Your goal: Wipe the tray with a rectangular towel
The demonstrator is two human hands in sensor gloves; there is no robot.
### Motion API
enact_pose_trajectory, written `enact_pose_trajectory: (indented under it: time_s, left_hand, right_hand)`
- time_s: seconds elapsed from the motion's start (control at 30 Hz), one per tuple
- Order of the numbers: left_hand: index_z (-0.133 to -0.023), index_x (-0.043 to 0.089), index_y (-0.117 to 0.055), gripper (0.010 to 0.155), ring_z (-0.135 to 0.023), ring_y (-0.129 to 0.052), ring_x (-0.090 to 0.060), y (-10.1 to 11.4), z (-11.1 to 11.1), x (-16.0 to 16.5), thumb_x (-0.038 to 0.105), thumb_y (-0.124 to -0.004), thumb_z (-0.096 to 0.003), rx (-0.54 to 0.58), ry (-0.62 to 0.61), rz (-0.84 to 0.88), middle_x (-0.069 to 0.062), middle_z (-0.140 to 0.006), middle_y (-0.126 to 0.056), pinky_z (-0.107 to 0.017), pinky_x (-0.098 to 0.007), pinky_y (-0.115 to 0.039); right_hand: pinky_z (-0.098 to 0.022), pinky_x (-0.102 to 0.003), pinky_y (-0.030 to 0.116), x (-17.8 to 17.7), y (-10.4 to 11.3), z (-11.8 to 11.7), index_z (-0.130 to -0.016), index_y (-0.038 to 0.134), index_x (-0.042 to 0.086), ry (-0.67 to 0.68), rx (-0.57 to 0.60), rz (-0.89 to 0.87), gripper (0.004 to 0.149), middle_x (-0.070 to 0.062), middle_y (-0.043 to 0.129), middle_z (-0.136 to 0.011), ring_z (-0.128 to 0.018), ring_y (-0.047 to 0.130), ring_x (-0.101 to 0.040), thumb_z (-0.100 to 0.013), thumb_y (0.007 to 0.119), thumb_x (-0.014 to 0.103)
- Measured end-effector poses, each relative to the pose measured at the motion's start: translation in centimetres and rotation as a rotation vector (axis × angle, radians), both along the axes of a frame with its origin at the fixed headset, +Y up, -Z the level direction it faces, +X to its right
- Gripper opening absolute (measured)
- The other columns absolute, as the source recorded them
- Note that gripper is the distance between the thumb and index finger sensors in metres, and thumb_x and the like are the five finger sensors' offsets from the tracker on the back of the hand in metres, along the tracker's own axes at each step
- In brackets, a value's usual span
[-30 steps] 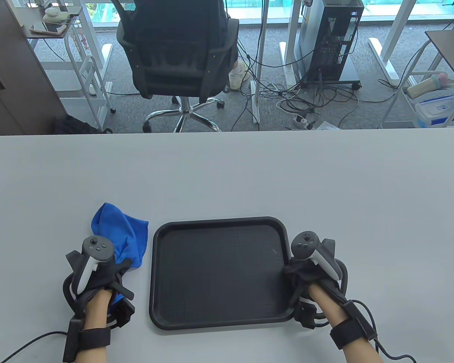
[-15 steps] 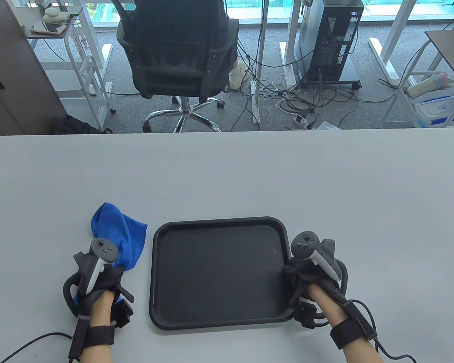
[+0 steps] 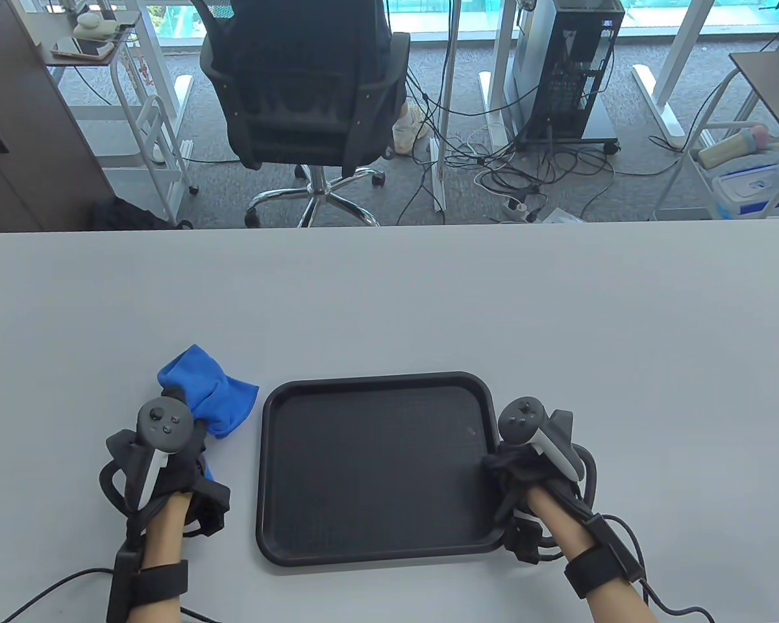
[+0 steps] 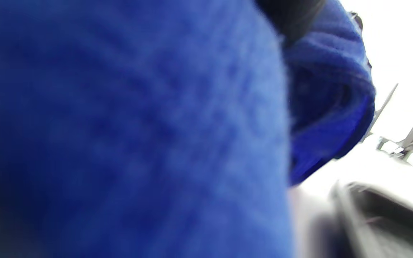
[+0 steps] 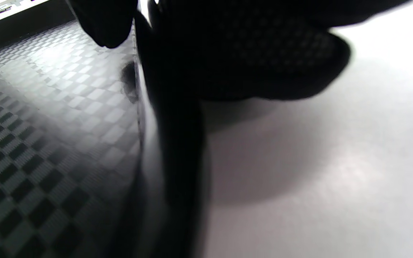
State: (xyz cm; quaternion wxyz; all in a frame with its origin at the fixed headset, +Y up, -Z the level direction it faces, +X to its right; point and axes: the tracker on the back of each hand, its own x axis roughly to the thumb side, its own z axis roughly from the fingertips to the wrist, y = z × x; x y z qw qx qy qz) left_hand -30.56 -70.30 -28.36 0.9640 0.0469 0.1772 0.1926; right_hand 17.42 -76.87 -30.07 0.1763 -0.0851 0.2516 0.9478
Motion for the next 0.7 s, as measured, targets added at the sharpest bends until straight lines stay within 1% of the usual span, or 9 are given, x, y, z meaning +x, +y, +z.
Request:
enact_pose_trajectory:
  time_s: [0.03,0.13,0.23,0.27,0.3,0.33,0.37,0.5,0.7]
  left_hand:
    - [-0.109,0.018,-0.05,0.065,-0.087,-0.08,-0.028,1.0,0.1,0.6,0.031,-0.076,-0.0503,0.05,-0.046,0.014,-0.018,-0.108,-0.064,-0.068,-0.056,-0.062]
    - [-0.109,0.018,-0.05,0.065,-0.086,-0.081,-0.027,3.1,0.5,3.1,0.032,-0.076,-0.0504,0.131,-0.174,0.005,-0.018,-0.108,-0.065,-0.068,-0.055,-0.064]
    - [-0.109,0.018,-0.05,0.065,-0.086,-0.081,-0.027,4.6,0.9,5.9,0.032,-0.075,-0.0509,0.156,-0.303,-0.016,-0.018,-0.108,-0.065,-0.067,-0.055,-0.064]
    - [-0.109,0.018,-0.051,0.065,-0.086,-0.081,-0.028,5.2,1.0,7.2,0.032,-0.075,-0.0511,0.166,-0.365,-0.025,-0.018,-0.108,-0.066,-0.067,-0.055,-0.065]
    - [-0.109,0.018,-0.051,0.065,-0.086,-0.082,-0.028,5.7,1.0,8.7,0.033,-0.075,-0.0512,0.167,-0.421,-0.032,-0.018,-0.108,-0.066,-0.067,-0.055,-0.065]
    - [-0.109,0.018,-0.051,0.065,-0.086,-0.081,-0.028,5.9,0.9,9.5,0.033,-0.075,-0.0514,0.16,-0.448,-0.036,-0.018,-0.108,-0.065,-0.067,-0.055,-0.065]
    - [-0.109,0.018,-0.051,0.064,-0.086,-0.081,-0.028,6.3,0.8,11.0,0.033,-0.075,-0.0514,0.145,-0.492,-0.044,-0.018,-0.109,-0.065,-0.067,-0.055,-0.065]
    - [-0.11,0.018,-0.051,0.064,-0.086,-0.082,-0.028,6.6,-0.6,16.2,0.033,-0.074,-0.0515,0.098,-0.621,-0.063,-0.018,-0.109,-0.066,-0.067,-0.055,-0.065]
    - [-0.11,0.019,-0.051,0.064,-0.087,-0.082,-0.027,5.5,-3.0,23.0,0.034,-0.074,-0.0516,0.061,-0.722,-0.13,-0.017,-0.109,-0.065,-0.067,-0.055,-0.065]
  right_hand:
    - [-0.01,-0.038,0.083,0.0,0.0,0.0,-0.076,0.07,0.001,-0.002,-0.002,-0.003,0.051,-0.014,0.091,-0.042,-0.02,0.097,-0.024,-0.046,0.077,0.041]
    - [-0.01,-0.038,0.083,0.0,0.0,0.0,-0.076,0.07,0.001,-0.003,-0.01,-0.004,0.051,-0.015,0.091,-0.042,-0.02,0.097,-0.024,-0.046,0.077,0.041]
    - [-0.01,-0.038,0.083,0.0,0.0,0.0,-0.076,0.07,0.001,-0.003,-0.014,0.0,0.051,-0.015,0.091,-0.042,-0.019,0.097,-0.024,-0.046,0.077,0.041]
    - [-0.009,-0.038,0.083,0.0,0.0,0.0,-0.075,0.07,0.001,-0.003,-0.016,0.002,0.051,-0.015,0.091,-0.042,-0.019,0.097,-0.024,-0.046,0.077,0.041]
    - [-0.009,-0.038,0.083,0.0,0.1,0.0,-0.075,0.07,0.001,-0.003,-0.018,0.003,0.05,-0.015,0.091,-0.042,-0.019,0.097,-0.024,-0.046,0.077,0.041]
    - [-0.009,-0.038,0.083,0.0,0.1,0.0,-0.075,0.07,0.001,-0.002,-0.018,0.003,0.05,-0.015,0.091,-0.042,-0.019,0.097,-0.024,-0.046,0.077,0.041]
    - [-0.009,-0.038,0.083,0.0,0.1,0.0,-0.075,0.07,0.001,-0.002,-0.018,0.004,0.05,-0.015,0.091,-0.042,-0.019,0.097,-0.024,-0.046,0.077,0.041]
    - [-0.009,-0.038,0.083,0.0,0.1,0.0,-0.075,0.07,0.001,-0.001,-0.02,0.005,0.05,-0.015,0.092,-0.042,-0.019,0.097,-0.024,-0.046,0.077,0.041]
    - [-0.009,-0.038,0.083,-0.1,0.1,0.0,-0.075,0.071,0.001,0.003,-0.02,0.001,0.049,-0.015,0.092,-0.041,-0.019,0.097,-0.025,-0.047,0.077,0.04]
